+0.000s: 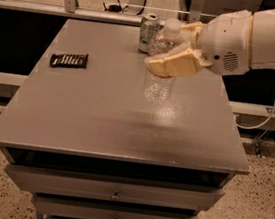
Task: Move water bottle near 7up can
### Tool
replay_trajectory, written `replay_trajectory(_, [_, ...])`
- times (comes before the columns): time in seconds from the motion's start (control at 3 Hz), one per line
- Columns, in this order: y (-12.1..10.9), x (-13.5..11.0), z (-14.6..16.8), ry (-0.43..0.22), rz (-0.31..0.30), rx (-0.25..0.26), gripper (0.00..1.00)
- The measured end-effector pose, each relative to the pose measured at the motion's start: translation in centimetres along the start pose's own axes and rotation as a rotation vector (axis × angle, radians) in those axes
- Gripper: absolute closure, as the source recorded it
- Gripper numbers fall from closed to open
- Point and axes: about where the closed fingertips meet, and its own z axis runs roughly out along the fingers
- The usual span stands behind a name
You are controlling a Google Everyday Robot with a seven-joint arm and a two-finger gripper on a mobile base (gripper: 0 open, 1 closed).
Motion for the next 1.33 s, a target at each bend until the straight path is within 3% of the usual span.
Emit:
replay_trajectory(0.33, [0.0,0.0,0.0,0.000,0.000,0.000,1.00])
replay_trajectory(0.67, [-2.8,0.5,-0.5,-0.001,-0.046,0.069,1.00])
replay_trajectory(1.0, [-7.1,0.2,-1.7,0.008,-0.129,0.153,1.00])
replay_trajectory(1.33, [-11.8,1.2,-2.2,0.011,-0.152,0.202,1.00])
